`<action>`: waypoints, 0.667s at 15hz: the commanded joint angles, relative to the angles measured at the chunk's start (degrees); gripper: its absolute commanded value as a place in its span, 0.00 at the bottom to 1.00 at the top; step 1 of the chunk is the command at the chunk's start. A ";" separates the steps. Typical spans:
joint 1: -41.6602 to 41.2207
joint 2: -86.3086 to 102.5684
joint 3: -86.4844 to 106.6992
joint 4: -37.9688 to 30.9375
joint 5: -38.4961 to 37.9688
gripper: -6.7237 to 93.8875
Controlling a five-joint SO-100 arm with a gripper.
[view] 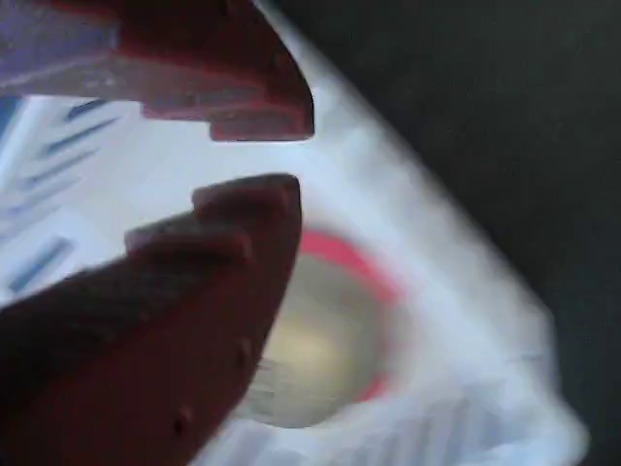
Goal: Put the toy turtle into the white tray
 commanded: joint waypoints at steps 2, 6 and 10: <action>-12.66 24.08 23.82 -16.00 1.76 0.07; -29.97 38.67 44.82 -24.79 4.92 0.06; -38.58 64.07 78.93 -42.19 2.64 0.06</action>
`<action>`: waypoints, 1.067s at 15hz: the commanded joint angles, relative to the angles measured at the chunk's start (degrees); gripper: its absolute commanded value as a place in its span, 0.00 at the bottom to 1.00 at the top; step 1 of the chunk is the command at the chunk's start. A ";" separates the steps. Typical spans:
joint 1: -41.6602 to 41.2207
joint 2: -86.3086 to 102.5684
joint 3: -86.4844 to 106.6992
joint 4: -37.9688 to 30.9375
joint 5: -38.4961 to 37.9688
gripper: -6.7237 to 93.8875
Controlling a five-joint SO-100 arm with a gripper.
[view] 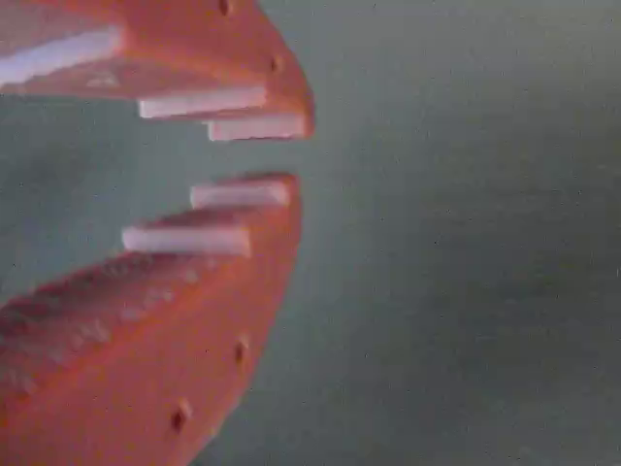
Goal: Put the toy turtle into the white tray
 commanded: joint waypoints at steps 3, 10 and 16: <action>0.53 30.41 22.76 -6.15 -5.71 0.06; 6.59 49.48 31.55 10.11 -8.26 0.06; 8.00 61.17 37.79 18.90 -10.11 0.06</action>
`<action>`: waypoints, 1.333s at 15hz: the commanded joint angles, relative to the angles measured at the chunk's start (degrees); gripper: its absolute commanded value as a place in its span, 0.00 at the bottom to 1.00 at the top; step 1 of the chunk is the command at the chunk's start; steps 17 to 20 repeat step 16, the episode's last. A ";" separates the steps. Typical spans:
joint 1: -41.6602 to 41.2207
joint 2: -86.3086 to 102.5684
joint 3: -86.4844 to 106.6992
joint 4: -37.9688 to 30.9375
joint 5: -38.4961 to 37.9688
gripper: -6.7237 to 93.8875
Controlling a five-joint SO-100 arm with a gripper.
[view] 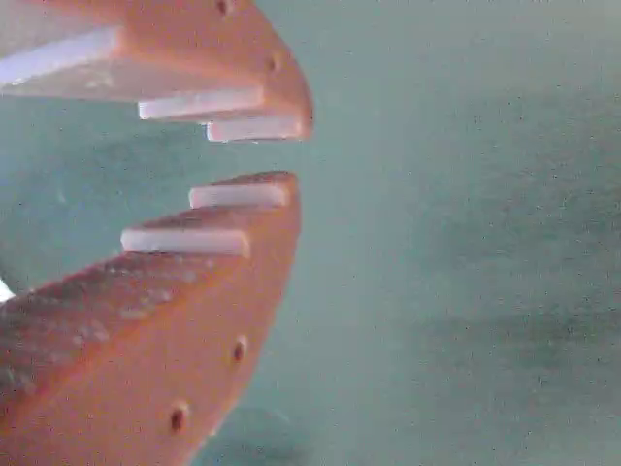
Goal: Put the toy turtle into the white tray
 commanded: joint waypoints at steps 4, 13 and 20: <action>0.88 3.60 -0.26 4.66 0.70 0.06; 0.97 3.60 -0.26 4.66 0.70 0.06; 0.97 3.60 -0.26 4.66 0.70 0.06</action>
